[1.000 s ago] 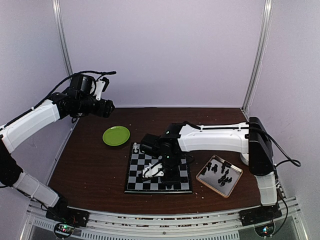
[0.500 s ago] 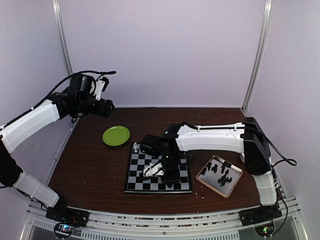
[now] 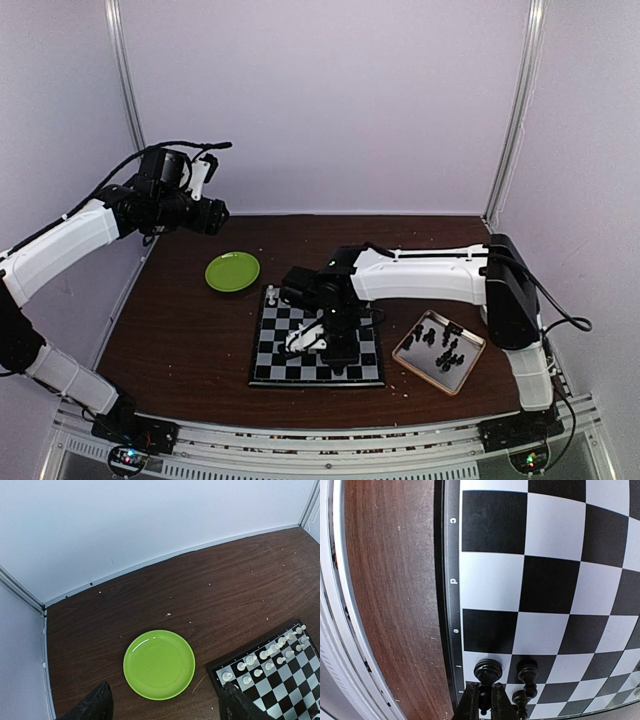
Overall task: Set up the chess pieces on the board
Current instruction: Place the pawn at c8.
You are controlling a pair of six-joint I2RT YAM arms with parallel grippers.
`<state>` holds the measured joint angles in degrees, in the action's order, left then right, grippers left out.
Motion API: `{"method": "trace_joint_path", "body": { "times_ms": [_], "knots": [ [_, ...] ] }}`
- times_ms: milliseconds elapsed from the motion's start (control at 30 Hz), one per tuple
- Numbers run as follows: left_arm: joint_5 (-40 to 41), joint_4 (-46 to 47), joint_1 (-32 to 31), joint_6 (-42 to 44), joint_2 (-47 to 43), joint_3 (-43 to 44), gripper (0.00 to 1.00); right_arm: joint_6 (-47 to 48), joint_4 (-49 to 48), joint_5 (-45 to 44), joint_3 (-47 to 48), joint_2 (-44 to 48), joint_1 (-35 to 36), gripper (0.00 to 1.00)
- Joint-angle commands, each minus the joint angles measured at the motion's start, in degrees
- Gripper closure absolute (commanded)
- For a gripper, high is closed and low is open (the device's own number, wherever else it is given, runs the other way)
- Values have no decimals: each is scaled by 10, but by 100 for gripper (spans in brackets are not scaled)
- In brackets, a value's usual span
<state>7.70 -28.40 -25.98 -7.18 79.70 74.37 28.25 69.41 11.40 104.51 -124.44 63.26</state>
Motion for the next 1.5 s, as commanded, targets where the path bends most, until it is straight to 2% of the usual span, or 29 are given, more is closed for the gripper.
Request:
{"method": "trace_joint_path", "body": {
  "times_ms": [0,300,700,1467],
  "knots": [
    [-4,14,-2,-3,-10,9,26,5,11,9,12,-10,-2,93],
    [-4,13,-2,-3,-8,9,26,6,13,6,8,-14,-3,93],
    [-5,13,-2,-3,-6,9,26,5,13,4,10,-9,-2,83],
    [-9,14,-2,-4,-1,9,26,6,20,12,6,-7,-2,84]
  ]
}}
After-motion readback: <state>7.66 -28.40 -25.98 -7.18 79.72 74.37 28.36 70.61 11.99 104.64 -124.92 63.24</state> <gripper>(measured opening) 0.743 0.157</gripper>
